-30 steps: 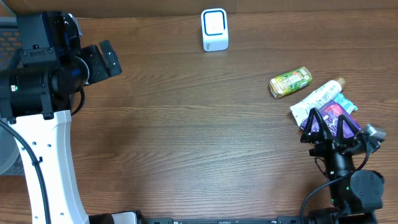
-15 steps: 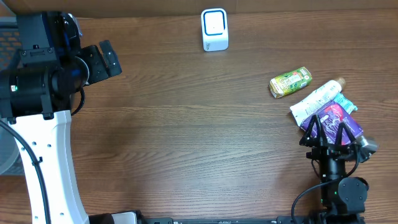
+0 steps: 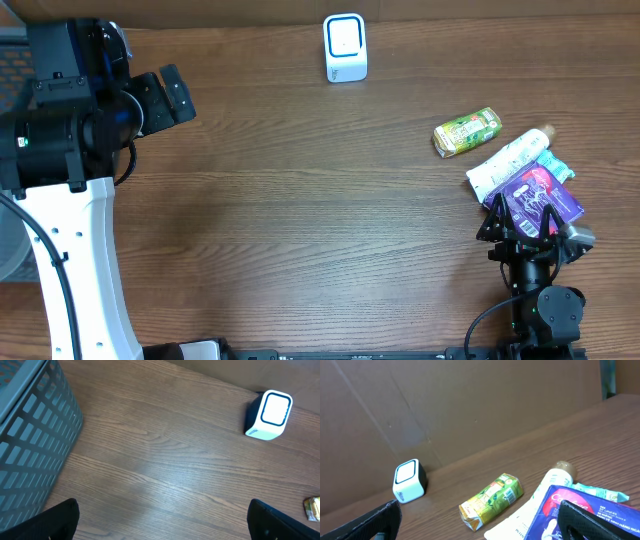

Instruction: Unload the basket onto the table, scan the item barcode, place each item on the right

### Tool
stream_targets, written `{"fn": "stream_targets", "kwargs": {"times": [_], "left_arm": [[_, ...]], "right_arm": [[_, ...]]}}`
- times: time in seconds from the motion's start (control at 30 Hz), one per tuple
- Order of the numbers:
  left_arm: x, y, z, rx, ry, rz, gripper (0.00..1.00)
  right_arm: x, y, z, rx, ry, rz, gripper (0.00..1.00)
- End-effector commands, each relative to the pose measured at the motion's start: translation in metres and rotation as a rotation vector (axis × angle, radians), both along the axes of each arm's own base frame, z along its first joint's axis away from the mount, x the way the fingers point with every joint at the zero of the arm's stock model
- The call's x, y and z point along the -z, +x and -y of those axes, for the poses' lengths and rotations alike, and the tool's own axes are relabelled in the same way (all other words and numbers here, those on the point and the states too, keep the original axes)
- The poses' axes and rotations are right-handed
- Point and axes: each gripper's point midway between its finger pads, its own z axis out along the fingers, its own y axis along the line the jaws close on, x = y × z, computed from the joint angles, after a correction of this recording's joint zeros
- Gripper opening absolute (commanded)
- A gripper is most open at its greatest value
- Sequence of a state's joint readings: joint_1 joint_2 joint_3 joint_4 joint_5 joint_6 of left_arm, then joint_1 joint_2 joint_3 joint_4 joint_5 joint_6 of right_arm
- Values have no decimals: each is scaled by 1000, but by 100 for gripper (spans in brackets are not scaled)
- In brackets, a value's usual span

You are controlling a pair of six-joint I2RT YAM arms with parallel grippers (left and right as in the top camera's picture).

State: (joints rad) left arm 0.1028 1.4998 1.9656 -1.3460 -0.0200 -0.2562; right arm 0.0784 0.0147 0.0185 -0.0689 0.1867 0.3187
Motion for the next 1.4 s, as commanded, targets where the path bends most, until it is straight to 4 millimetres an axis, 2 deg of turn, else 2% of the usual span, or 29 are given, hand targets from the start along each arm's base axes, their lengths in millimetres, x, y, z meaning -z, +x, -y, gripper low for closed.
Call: {"fn": "stream_targets", "kwargs": {"times": [0.0,1.23,1.37], "left_arm": [[-3,0,-2,-14,0,12,100],[-1,2,-2,-14,-1,5,100],[-6,-2,-2,-15,2,19,99]], "right_arm": [[1,0,1,0,-31,2,100],[1,0,1,0,-31,2,100],[1,0,0,-1,-31,3,100]]}}
